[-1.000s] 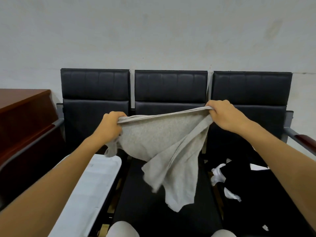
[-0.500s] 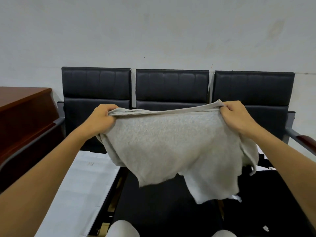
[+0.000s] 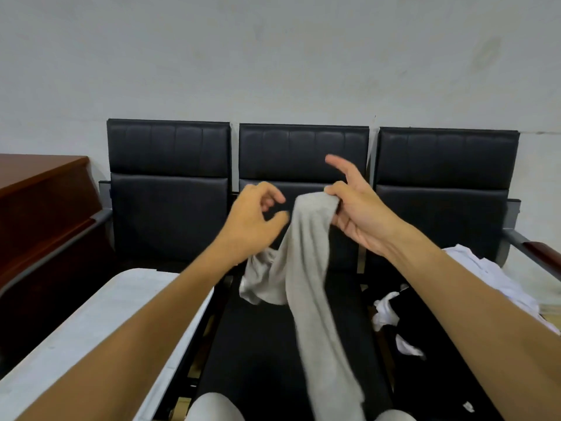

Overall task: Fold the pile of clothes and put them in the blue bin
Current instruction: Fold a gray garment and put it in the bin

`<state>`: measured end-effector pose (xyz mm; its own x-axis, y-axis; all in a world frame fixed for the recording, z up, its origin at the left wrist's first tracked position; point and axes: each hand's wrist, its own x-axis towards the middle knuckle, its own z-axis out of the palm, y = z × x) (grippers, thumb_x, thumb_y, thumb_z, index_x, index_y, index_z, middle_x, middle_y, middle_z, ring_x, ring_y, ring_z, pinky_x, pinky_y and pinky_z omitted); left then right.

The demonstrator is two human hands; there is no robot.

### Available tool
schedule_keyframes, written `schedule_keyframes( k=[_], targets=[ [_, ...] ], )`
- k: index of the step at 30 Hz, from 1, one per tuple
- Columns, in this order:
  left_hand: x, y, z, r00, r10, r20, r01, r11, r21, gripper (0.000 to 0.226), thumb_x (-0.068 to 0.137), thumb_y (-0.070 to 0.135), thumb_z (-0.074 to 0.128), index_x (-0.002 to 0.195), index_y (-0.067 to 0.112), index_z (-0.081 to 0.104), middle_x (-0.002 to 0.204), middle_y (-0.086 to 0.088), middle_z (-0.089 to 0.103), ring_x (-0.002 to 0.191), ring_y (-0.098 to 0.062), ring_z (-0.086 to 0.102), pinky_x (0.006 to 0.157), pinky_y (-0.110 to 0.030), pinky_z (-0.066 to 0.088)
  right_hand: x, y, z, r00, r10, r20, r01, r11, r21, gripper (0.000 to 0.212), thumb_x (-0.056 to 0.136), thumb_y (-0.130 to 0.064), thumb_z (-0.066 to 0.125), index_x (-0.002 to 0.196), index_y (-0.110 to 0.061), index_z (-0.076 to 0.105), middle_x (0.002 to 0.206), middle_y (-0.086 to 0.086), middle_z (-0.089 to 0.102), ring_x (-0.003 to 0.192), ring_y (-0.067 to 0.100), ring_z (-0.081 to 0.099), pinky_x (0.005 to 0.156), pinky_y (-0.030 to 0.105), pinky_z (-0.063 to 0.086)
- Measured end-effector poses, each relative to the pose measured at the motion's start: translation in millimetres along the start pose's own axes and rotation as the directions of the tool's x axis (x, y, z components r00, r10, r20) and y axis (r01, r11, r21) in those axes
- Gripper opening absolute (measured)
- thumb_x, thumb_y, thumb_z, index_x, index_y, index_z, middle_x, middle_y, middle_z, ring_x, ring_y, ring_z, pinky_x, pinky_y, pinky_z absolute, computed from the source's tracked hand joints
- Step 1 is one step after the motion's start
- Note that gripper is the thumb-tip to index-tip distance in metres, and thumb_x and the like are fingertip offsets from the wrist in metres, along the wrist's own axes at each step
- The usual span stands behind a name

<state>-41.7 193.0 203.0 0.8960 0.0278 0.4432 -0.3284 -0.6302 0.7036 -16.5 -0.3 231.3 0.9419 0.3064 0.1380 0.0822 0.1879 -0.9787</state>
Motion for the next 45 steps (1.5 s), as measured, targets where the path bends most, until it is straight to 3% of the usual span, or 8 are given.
schedule_keyframes(
  k=[4, 9, 13, 17, 26, 33, 39, 45],
  targets=[
    [-14.0, 18.2, 13.5, 0.998, -0.034, -0.048, 0.019, 0.961, -0.277, 0.015, 0.091, 0.023, 0.068, 0.095, 0.012, 0.058, 0.082, -0.006, 0.061, 0.07, -0.015, 0.057, 0.069, -0.031, 0.055, -1.7, -5.6, 9.8, 0.993, -0.089, 0.077, 0.096, 0.992, -0.086, 0.037, 0.105, -0.005, 0.032, 0.129, -0.008, 0.06, 0.111, 0.016, 0.067, 0.097, 0.019, 0.072, 0.084, 0.029, 0.059],
    [-12.2, -0.2, 22.1, 0.996, -0.09, -0.006, 0.09, 0.995, -0.053, 0.034, 0.081, 0.032, 0.078, 0.096, 0.011, 0.057, 0.08, -0.003, 0.061, 0.068, -0.012, 0.056, 0.069, -0.029, 0.055, 0.4, -3.8, 13.6, 0.987, -0.113, 0.111, 0.149, 0.9, -0.41, 0.05, 0.091, 0.01, 0.039, 0.132, -0.01, 0.059, 0.124, 0.026, 0.062, 0.12, 0.035, 0.059, 0.103, 0.045, 0.049],
    [-7.1, -26.5, 34.3, 0.993, -0.11, 0.034, 0.11, 0.994, 0.0, 0.009, 0.094, 0.014, 0.058, 0.091, 0.006, 0.062, 0.079, -0.013, 0.067, 0.075, -0.033, 0.065, 0.074, -0.051, 0.056, 0.4, -8.0, 12.1, 0.95, -0.26, 0.171, 0.306, 0.678, -0.668, 0.045, 0.092, 0.002, 0.056, 0.134, -0.014, 0.06, 0.118, -0.001, 0.069, 0.103, 0.003, 0.067, 0.09, 0.019, 0.054],
    [-9.3, -43.6, 27.5, 0.978, -0.207, -0.03, 0.18, 0.906, -0.383, 0.024, 0.101, 0.005, 0.035, 0.082, 0.005, 0.051, 0.058, -0.013, 0.05, 0.05, -0.031, 0.05, 0.056, -0.043, 0.052, 7.3, -8.5, -17.4, 0.899, -0.409, 0.156, 0.286, 0.28, -0.916, 0.017, 0.093, -0.012, 0.063, 0.101, -0.016, 0.077, 0.091, -0.001, 0.075, 0.082, 0.008, 0.069, 0.083, 0.033, 0.058],
    [-9.6, -30.2, 60.3, 0.962, -0.021, 0.272, 0.091, 0.964, -0.249, 0.032, 0.09, 0.034, 0.069, 0.114, 0.018, 0.055, 0.094, -0.005, 0.065, 0.079, -0.016, 0.066, 0.072, -0.031, 0.059, 0.2, 4.0, -15.3, 0.895, -0.38, 0.233, 0.293, 0.106, -0.95, 0.044, 0.091, -0.031, 0.061, 0.051, -0.027, 0.044, 0.049, -0.004, 0.047, 0.046, 0.011, 0.045, 0.051, 0.026, 0.035],
    [-0.9, -39.7, 84.2, 0.996, -0.082, 0.031, 0.084, 0.995, -0.059, 0.01, 0.089, 0.014, 0.056, 0.083, 0.006, 0.058, 0.072, -0.008, 0.06, 0.063, -0.023, 0.056, 0.058, -0.044, 0.05, 8.8, 13.7, -19.5, 0.865, -0.401, 0.301, 0.394, 0.173, -0.903, 0.033, 0.09, -0.029, 0.066, 0.063, -0.011, 0.065, 0.094, -0.003, 0.05, 0.081, 0.009, 0.047, 0.068, 0.02, 0.039],
    [-13.5, -80.5, 80.1, 0.986, -0.168, 0.01, 0.166, 0.978, 0.13, 0.023, 0.09, 0.003, 0.047, 0.067, 0.002, 0.052, 0.06, -0.009, 0.048, 0.053, -0.027, 0.044, 0.051, -0.04, 0.04, 5.6, 36.8, -51.3, 0.947, -0.287, 0.142, 0.276, 0.506, -0.817, 0.056, 0.095, -0.029, 0.064, 0.048, -0.013, 0.04, 0.044, -0.005, 0.038, 0.041, 0.01, 0.036, 0.046, 0.016, 0.031],
    [-7.9, -92.4, 52.6, 0.987, -0.136, 0.089, 0.141, 0.989, -0.048, 0.027, 0.094, -0.003, 0.04, 0.073, -0.006, 0.057, 0.065, -0.011, 0.051, 0.061, -0.014, 0.045, 0.06, -0.029, 0.037, 6.0, 51.8, -64.7, 0.983, -0.007, 0.181, 0.144, 0.631, -0.762, 0.052, 0.085, -0.045, 0.071, 0.054, -0.013, 0.044, 0.052, -0.002, 0.041, 0.048, 0.009, 0.038, 0.047, 0.017, 0.034]
  ],
)
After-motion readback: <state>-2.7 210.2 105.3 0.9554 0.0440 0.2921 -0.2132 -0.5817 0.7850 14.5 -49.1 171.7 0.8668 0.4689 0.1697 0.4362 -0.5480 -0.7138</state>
